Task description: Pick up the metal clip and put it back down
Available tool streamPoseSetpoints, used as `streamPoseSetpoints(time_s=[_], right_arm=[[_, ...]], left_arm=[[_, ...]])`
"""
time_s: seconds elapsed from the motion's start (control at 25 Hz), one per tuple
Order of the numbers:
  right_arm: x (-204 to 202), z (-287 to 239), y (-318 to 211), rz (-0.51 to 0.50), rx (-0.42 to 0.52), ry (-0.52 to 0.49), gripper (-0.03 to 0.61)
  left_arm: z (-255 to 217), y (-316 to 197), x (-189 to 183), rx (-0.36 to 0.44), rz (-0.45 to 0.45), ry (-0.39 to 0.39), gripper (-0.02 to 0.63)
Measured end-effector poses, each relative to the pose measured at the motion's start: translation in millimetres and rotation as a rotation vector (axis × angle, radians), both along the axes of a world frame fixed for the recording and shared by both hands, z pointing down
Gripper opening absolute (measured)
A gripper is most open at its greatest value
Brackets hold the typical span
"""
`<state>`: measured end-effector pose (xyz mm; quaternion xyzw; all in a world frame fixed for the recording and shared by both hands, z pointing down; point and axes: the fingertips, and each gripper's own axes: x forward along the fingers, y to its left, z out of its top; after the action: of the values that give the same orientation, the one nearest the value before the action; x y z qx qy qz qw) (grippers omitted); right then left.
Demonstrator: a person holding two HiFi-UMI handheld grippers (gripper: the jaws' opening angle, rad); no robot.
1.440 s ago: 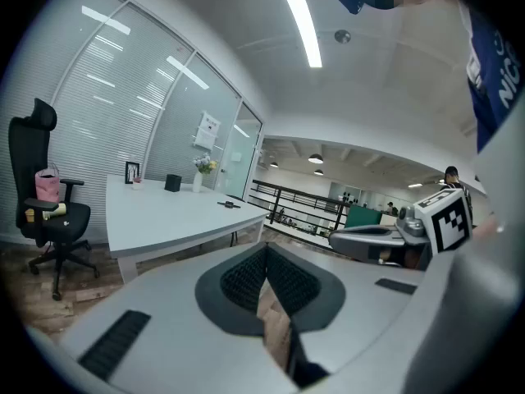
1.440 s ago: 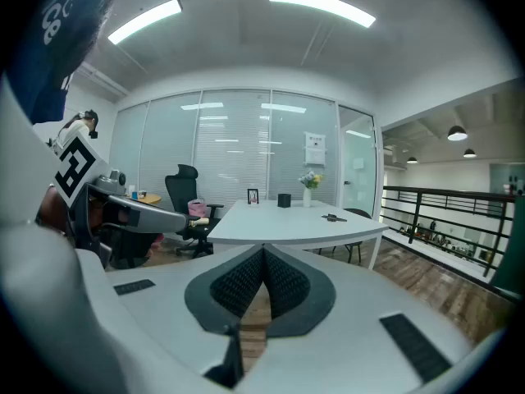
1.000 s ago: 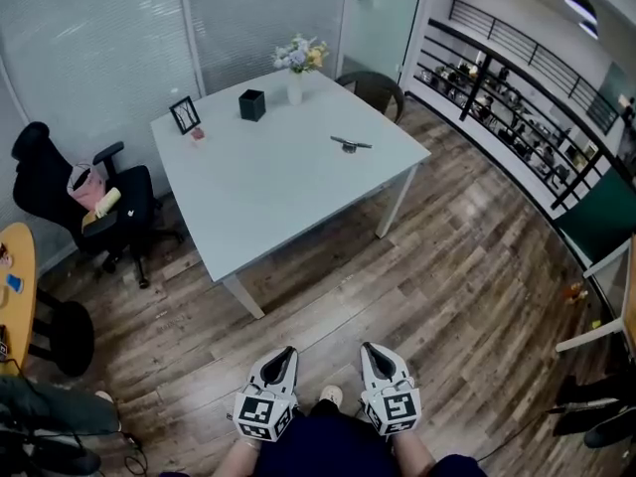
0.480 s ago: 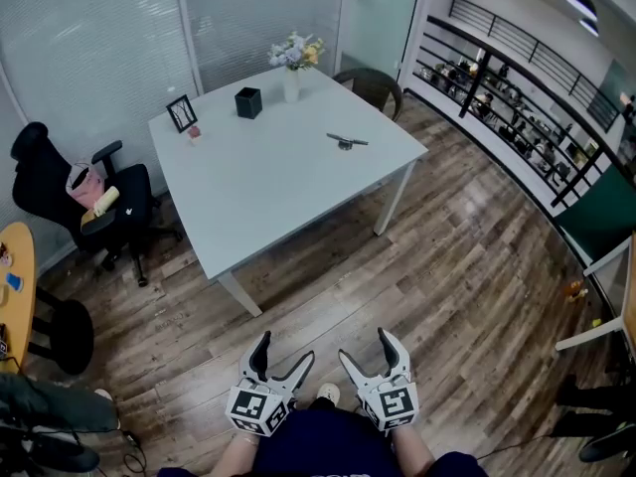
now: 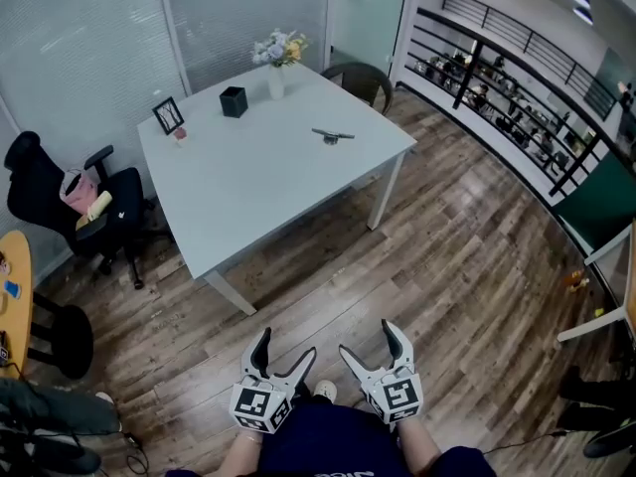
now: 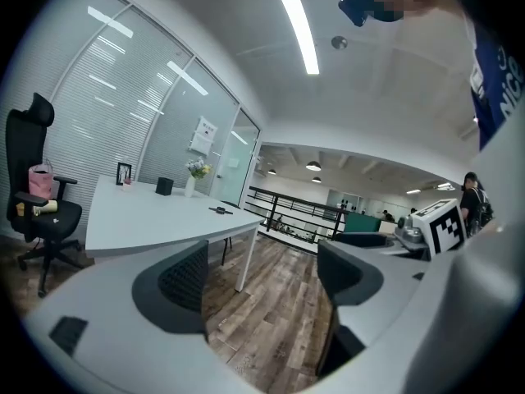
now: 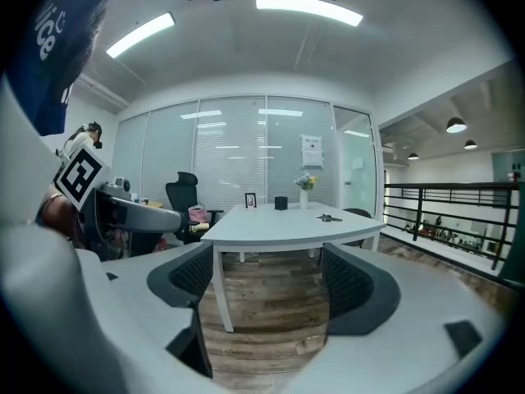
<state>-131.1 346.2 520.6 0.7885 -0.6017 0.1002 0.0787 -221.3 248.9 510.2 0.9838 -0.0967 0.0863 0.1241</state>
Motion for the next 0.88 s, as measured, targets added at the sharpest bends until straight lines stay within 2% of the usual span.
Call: streamPoseSetpoints(time_s=[0.24, 0.56, 0.76, 0.88], right_arm=[[1, 14, 6, -0.009, -0.066, -0.017, 0.408], [31, 25, -3, 0.069, -0.086, -0.036, 0.405], [59, 24, -36, 0.125, -0.094, -0.032, 0.401], [75, 27, -57, 0.132, -0.124, -0.024, 0.400]], left_arm=[[4, 3, 11, -0.002, 0.023, -0.018, 0.400], [16, -21, 41, 0.011, 0.067, -0.034, 0.400], [15, -60, 75, 0.015, 0.123, -0.031, 0.400], [19, -76, 98, -0.017, 0.181, -0.029, 0.400]])
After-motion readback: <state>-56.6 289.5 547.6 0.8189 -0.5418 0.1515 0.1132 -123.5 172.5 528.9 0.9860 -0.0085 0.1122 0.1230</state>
